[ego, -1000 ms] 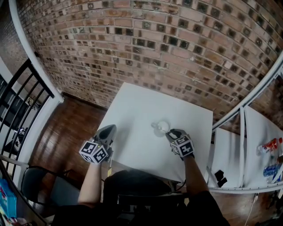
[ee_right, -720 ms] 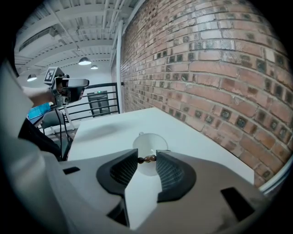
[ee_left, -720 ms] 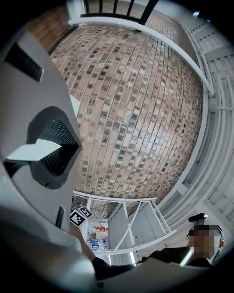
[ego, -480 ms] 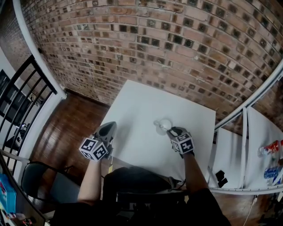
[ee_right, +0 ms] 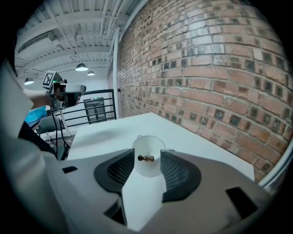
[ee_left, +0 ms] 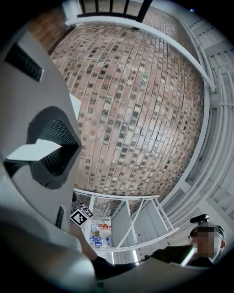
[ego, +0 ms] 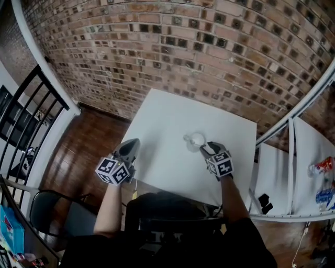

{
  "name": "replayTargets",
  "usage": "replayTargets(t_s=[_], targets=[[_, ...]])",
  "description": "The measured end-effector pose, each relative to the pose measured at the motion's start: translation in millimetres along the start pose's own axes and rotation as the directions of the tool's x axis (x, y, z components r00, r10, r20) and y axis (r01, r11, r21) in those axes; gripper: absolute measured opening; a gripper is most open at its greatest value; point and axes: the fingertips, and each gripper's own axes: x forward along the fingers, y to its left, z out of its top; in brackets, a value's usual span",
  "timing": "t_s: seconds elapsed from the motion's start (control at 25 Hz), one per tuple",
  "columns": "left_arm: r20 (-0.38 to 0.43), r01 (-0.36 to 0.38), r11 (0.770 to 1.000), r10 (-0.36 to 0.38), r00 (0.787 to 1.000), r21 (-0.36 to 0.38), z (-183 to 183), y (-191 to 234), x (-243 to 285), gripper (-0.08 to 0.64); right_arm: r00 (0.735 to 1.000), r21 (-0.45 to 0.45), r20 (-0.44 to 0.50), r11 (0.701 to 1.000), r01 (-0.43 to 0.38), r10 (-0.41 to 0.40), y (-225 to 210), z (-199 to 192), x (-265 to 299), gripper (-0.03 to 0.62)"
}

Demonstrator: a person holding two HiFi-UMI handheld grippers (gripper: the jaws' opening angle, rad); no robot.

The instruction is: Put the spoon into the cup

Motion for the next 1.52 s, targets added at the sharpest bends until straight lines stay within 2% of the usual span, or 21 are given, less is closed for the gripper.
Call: replayTargets(t_s=[0.12, 0.2, 0.32, 0.36, 0.44, 0.52, 0.6, 0.76, 1.0, 1.28, 1.4, 1.52], targets=[[0.003, 0.026, 1.0, -0.026, 1.0, -0.01, 0.4, -5.8, 7.7, 0.003, 0.996, 0.021, 0.081, 0.999, 0.028, -0.03, -4.0, 12.5, -20.0, 0.178], [-0.002, 0.054, 0.998, -0.054, 0.999, -0.012, -1.3, -12.8, 15.8, 0.003, 0.986, 0.094, 0.158, 0.995, 0.03, -0.044, -10.6, 22.2, -37.6, 0.183], [-0.018, 0.108, 0.994, -0.108, 0.994, -0.007, -7.3, -26.0, 31.3, 0.003, 0.958, 0.205, 0.274, 0.978, 0.028, -0.085, -24.3, 33.8, -71.1, 0.183], [-0.027, 0.124, 0.992, -0.124, 0.992, -0.004, -11.0, -31.0, 35.5, 0.003, 0.949, 0.204, 0.296, 0.978, 0.048, -0.109, -26.6, 34.1, -82.8, 0.182], [-0.044, 0.147, 0.989, -0.147, 0.988, -0.008, -19.4, -38.6, 40.0, 0.003, 0.932, 0.186, 0.321, 0.976, 0.112, -0.168, -28.5, 28.5, -103.9, 0.131], [-0.054, 0.163, 0.986, -0.164, 0.985, -0.022, -24.6, -42.9, 43.7, 0.003, 0.914, 0.212, 0.33, 0.962, 0.173, -0.237, -33.5, 19.0, -121.2, 0.044], [-0.061, 0.181, 0.983, -0.183, 0.981, -0.03, -26.4, -47.4, 47.3, 0.003, 0.902, 0.278, 0.31, 0.936, 0.218, -0.302, -42.9, 4.3, -135.9, 0.006], [-0.061, 0.205, 0.978, -0.207, 0.977, -0.027, -21.4, -49.9, 51.6, 0.003, 0.884, 0.387, 0.285, 0.888, 0.247, -0.37, -59.1, -17.6, -162.9, 0.003], [-0.022, 0.201, 0.98, -0.201, 0.979, -0.013, -2.4, -43.4, 43.7, 0.003, 0.833, 0.417, 0.282, 0.843, 0.34, -0.476, -71.6, -27.9, -204.9, 0.003], [0.003, 0.168, 0.985, -0.168, 0.986, -0.027, 0.9, -32.1, 36.2, 0.003, 0.78, 0.527, 0.355, 0.8, 0.288, -0.515, -66.4, -22.3, -211.6, 0.002], [0.006, 0.173, 0.985, -0.173, 0.985, -0.029, 0.2, -36.1, 36.1, 0.003, 0.772, 0.536, 0.37, 0.798, 0.276, -0.516, -64.9, -20.6, -210.2, 0.002], [0.005, 0.175, 0.984, -0.175, 0.984, -0.033, -1.4, -38.5, 34.8, 0.003, 0.778, 0.532, 0.369, 0.802, 0.271, -0.508, -63.7, -21.5, -207.1, 0.002]])
